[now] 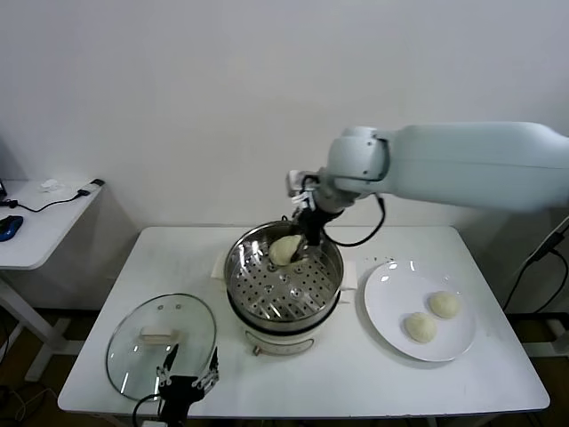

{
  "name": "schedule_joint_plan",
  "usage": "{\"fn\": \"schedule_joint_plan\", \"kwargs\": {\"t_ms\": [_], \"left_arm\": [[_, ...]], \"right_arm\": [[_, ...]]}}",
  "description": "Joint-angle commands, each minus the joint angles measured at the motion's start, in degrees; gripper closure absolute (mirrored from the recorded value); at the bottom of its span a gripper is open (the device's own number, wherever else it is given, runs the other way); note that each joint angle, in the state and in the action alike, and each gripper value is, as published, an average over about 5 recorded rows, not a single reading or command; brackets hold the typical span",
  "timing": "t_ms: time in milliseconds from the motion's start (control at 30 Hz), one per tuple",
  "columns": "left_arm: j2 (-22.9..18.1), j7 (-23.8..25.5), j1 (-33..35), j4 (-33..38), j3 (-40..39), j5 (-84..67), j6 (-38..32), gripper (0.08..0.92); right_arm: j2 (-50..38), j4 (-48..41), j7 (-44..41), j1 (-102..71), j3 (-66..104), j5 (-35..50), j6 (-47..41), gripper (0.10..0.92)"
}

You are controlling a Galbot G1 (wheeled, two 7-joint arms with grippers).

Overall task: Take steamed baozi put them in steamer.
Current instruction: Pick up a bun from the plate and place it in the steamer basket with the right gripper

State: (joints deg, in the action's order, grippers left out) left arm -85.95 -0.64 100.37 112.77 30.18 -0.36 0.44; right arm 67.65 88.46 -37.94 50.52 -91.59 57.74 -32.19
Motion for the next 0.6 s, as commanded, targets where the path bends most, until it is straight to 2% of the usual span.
{"fn": "schedule_joint_plan", "kwargs": {"t_ms": [33,367,600], "left_arm": [[-0.1,0.0,-0.1,-0.1,0.1,-0.1,0.0,0.177],[-0.1,-0.1,0.4,-0.1,0.3,0.0,-0.2,0.177],[-0.2,-0.1,-0.1,-0.4,0.4,-0.1,-0.1,0.177]], "right_arm": [[10.8,-7.7,6.2,-9.6,1.4,0.0,-4.0,0.457],[12.3,-15.9,6.0,-15.4,2.3,-4.7,-3.5,0.457],[12.7,-18.0,5.4,-17.0,2.7,-5.5,-2.8,0.457]]}}
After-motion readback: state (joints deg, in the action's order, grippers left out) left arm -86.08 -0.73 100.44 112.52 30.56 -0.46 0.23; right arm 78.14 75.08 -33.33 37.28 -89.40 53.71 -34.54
